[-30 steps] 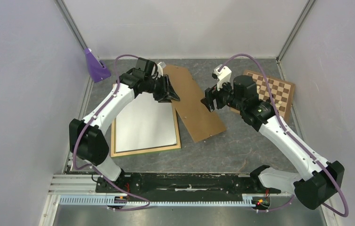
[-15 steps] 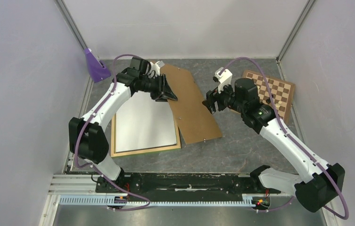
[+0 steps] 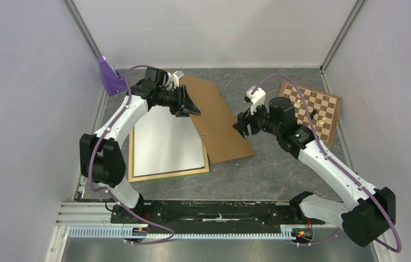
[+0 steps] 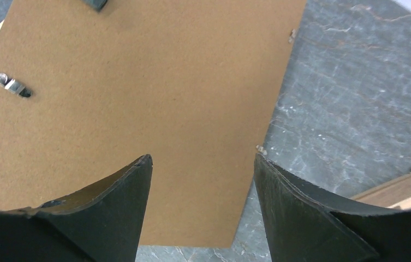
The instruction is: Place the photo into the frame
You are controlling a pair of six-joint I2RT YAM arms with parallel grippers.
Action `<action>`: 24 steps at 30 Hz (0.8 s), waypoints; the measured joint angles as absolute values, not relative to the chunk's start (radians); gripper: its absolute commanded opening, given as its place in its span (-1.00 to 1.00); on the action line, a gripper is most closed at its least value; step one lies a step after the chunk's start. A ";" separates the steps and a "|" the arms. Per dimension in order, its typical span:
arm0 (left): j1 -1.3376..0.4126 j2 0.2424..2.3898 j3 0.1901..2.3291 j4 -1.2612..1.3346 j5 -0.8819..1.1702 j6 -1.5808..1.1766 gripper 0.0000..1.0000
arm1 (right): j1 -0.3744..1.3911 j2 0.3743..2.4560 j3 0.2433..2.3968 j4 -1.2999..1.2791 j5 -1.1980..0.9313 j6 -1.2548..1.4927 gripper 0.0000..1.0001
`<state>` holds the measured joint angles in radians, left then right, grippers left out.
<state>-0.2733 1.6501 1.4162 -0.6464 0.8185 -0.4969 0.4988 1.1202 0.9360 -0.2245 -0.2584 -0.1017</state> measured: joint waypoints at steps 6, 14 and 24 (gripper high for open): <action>-0.265 1.700 1.412 -0.624 0.822 -0.529 -0.94 | 0.499 1.163 0.828 -0.102 -0.348 -0.100 0.40; -0.241 1.767 1.375 -0.588 0.826 -0.588 -0.56 | 0.551 1.290 0.788 0.047 -0.399 -0.097 0.37; -0.219 1.831 1.360 -0.503 0.850 -0.647 -0.17 | 0.611 1.326 0.788 0.117 -0.405 -0.097 0.36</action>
<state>-0.2192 1.8305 1.3602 -0.5030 0.8501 -0.6468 0.6109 1.3262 0.7879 0.1169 -0.4049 -0.0967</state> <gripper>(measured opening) 0.374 0.683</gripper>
